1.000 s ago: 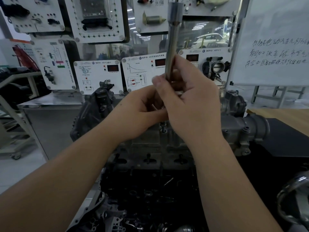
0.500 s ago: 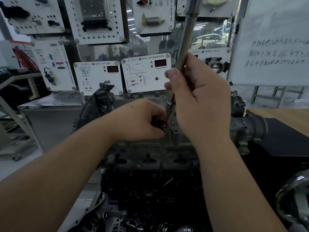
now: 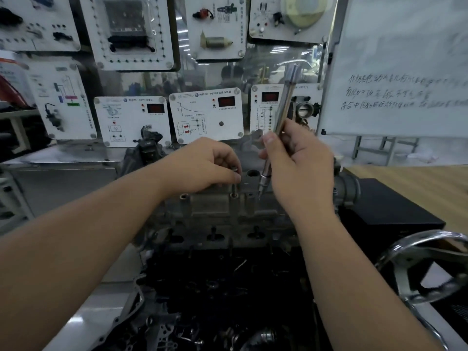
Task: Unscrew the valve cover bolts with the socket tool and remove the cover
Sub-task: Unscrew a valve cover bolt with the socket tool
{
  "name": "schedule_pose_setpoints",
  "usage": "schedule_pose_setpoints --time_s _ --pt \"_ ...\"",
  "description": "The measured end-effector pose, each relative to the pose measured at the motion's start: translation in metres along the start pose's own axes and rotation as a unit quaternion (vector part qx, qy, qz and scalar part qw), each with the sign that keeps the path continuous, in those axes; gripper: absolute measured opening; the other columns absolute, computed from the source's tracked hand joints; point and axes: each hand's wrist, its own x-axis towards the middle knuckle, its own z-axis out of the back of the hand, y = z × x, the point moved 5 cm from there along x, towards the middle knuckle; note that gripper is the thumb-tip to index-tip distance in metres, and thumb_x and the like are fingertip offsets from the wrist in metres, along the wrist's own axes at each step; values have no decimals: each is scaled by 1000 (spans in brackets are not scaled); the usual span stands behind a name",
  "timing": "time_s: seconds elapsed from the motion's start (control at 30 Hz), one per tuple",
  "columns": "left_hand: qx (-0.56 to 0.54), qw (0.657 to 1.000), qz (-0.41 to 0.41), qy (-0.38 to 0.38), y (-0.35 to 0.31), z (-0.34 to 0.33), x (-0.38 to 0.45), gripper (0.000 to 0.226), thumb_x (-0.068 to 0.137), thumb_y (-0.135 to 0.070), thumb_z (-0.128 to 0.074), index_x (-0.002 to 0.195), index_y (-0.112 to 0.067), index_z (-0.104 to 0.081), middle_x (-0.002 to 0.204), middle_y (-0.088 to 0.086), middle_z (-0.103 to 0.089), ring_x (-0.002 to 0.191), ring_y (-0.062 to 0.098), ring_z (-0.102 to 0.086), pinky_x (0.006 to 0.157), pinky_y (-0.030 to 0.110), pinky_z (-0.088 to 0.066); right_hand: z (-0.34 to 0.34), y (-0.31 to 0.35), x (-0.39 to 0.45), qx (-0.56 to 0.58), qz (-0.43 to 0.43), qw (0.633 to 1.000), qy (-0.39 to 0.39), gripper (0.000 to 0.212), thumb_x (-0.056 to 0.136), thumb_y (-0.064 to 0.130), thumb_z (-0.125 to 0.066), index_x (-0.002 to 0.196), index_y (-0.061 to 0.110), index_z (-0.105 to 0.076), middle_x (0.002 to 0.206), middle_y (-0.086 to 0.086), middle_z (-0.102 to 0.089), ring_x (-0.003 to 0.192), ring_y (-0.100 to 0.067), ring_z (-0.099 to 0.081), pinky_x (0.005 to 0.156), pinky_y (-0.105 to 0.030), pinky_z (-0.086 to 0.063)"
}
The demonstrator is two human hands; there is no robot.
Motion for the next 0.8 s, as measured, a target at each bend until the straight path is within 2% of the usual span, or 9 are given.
schedule_pose_setpoints --time_s 0.13,0.27,0.37,0.43,0.53,0.6,0.67,0.73,0.8 --pt "21 999 -39 -3 -29 6 1 15 87 -22 -80 78 -29 -72 57 -13 -64 50 2 -54 51 16 -44 15 5 5 -49 -35 998 16 19 100 28 -59 85 19 -66 75 6 -71 70 -13 -70 68 -47 -59" --pt "7 997 -79 -24 -71 0 10 9 87 -24 -79 83 -28 -72 68 -11 -73 60 4 -68 58 23 -54 44 8 4 -58 -68 996 19 21 98 29 -62 83 16 -68 72 2 -72 67 -15 -72 63 -43 -61" --pt "-35 995 -85 -27 -100 -22 20 7 92 -23 -74 87 -25 -69 67 -8 -74 58 6 -71 55 20 -56 73 2 4 -39 -121 992 13 24 96 25 -62 80 11 -72 64 0 -71 55 -15 -67 54 -33 -52" --pt "-99 991 -82 -22 -119 -47 25 7 95 -18 -71 88 -20 -68 66 -6 -74 55 7 -70 47 16 -50 101 -7 1 -40 -172 984 -8 29 96 25 -63 78 3 -70 59 -3 -63 51 -17 -56 53 -34 -44" --pt "-203 977 -72 3 -149 -102 33 8 91 -3 -70 87 -10 -67 61 0 -72 49 7 -67 41 17 -46 151 -18 -10 -121 -216 969 -24 34 95 29 -64 73 3 -68 57 -6 -58 54 -20 -50 57 -37 -41" --pt "-253 965 -61 30 -169 -144 39 16 89 -1 -69 82 -15 -66 61 -1 -72 49 9 -67 43 21 -45 189 -24 -24 -185 -244 951 -31 34 95 30 -64 68 10 -67 59 -6 -58 61 -23 -54 62 -39 -44" --pt "-302 949 -54 76 -193 -185 43 19 91 -4 -67 81 -20 -63 71 3 -76 55 13 -71 45 20 -42 229 -28 -41 -210 -274 937 -52 33 95 26 -63 64 16 -64 61 -5 -57 65 -24 -54 63 -38 -43" --pt "-357 924 -60 124 -220 -222 44 17 95 -7 -66 82 -19 -63 76 7 -78 61 15 -74 45 20 -45 271 -32 -59 -199 -301 929 -80 30 95 18 -60 68 8 -65 62 -9 -56 62 -24 -53 60 -38 -39" --pt "-366 913 -84 160 -250 -256 41 12 96 -14 -68 86 -18 -65 81 7 -79 69 19 -77 52 24 -50 310 -34 -78 -191 -333 918 -104 25 95 11 -54 83 -7 -67 67 -14 -55 59 -24 -50 56 -36 -37"
